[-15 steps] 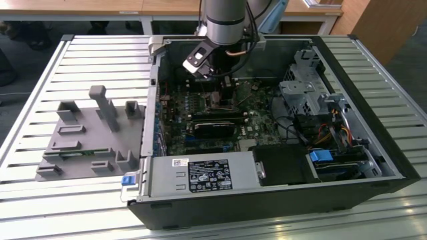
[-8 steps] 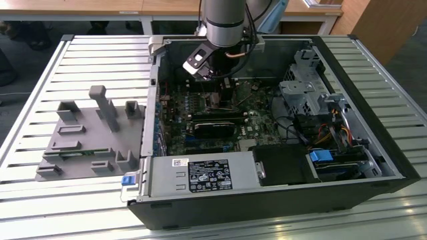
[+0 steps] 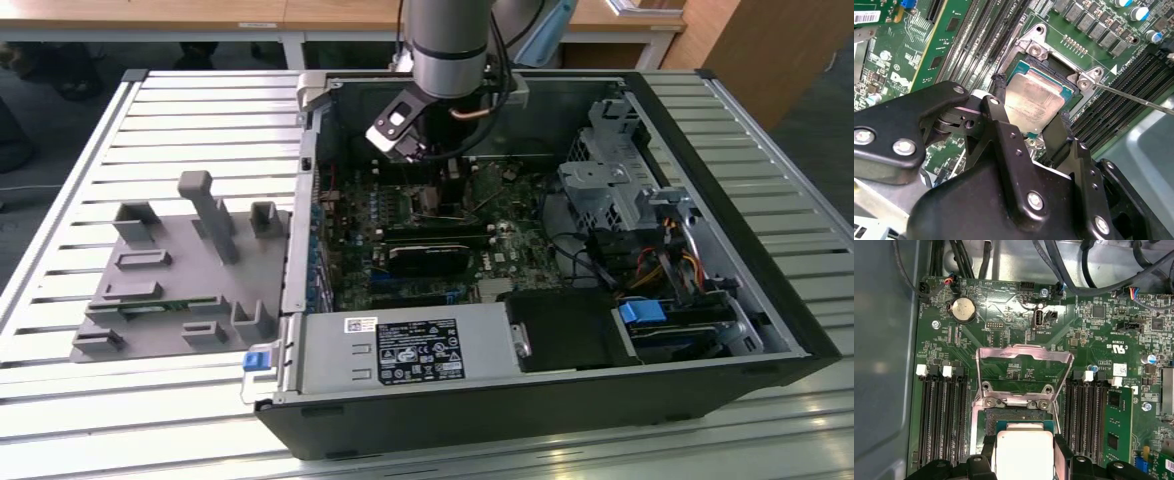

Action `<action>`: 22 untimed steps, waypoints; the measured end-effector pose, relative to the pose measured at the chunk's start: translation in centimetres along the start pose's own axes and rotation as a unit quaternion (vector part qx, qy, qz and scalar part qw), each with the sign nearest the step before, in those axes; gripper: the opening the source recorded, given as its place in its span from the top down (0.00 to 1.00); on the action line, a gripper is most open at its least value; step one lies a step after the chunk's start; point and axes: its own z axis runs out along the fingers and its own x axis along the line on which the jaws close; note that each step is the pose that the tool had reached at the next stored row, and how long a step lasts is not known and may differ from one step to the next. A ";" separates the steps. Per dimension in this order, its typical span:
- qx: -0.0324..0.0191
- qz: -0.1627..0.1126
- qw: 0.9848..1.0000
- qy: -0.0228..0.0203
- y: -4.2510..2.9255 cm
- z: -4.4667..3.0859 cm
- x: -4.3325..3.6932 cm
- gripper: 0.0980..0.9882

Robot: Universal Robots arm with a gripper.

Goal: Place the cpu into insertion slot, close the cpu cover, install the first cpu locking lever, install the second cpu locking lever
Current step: 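Place the cpu into insertion slot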

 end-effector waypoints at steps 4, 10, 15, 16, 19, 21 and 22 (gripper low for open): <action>0.000 0.008 1.000 0.000 -0.01 0.18 0.09 0.50; 0.001 0.008 1.000 0.000 0.01 0.51 0.19 0.50; 0.001 0.008 1.000 0.000 0.08 0.64 0.39 0.50; 0.001 0.008 1.000 0.000 0.09 0.66 0.43 0.50; 0.001 0.008 1.000 0.000 0.14 0.77 0.53 0.50; 0.001 0.008 1.000 0.000 0.18 0.89 0.59 0.50; 0.002 0.008 1.000 0.000 0.19 0.95 0.61 0.50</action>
